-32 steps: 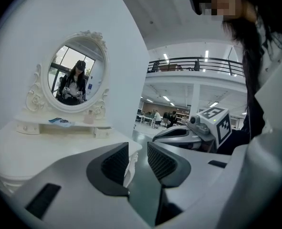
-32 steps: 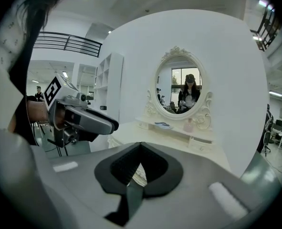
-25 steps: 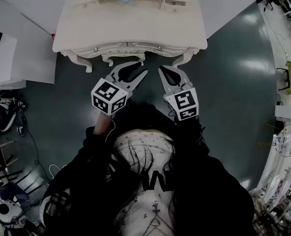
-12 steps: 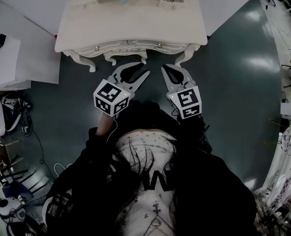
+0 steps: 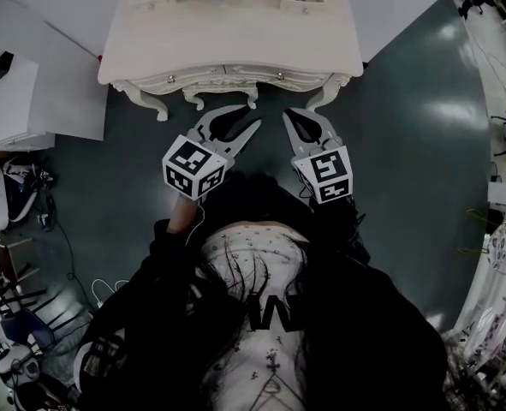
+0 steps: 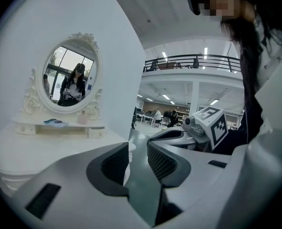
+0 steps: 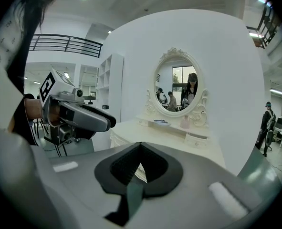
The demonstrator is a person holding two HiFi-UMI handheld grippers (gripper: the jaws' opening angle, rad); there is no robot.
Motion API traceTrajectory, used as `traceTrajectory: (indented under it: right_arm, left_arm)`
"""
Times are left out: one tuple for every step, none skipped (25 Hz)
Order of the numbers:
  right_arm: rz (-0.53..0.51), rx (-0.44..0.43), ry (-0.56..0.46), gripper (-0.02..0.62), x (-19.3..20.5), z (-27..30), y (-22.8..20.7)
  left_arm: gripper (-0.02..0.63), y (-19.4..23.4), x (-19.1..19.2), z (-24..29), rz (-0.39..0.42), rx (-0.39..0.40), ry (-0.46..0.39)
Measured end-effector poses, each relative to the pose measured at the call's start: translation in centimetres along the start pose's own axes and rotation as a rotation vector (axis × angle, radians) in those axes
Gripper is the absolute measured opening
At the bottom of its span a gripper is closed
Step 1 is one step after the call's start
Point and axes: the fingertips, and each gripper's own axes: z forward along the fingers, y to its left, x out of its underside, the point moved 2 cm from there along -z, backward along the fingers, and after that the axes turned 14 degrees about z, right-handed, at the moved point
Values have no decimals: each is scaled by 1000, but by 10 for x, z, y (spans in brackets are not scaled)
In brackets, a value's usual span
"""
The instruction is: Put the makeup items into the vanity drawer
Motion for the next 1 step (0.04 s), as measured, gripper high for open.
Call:
traceTrajectory:
  right_arm:
    - [-2, -1, 0, 9, 0, 1, 0]
  left_arm:
    - [123, 2, 0, -1, 0, -5, -1]
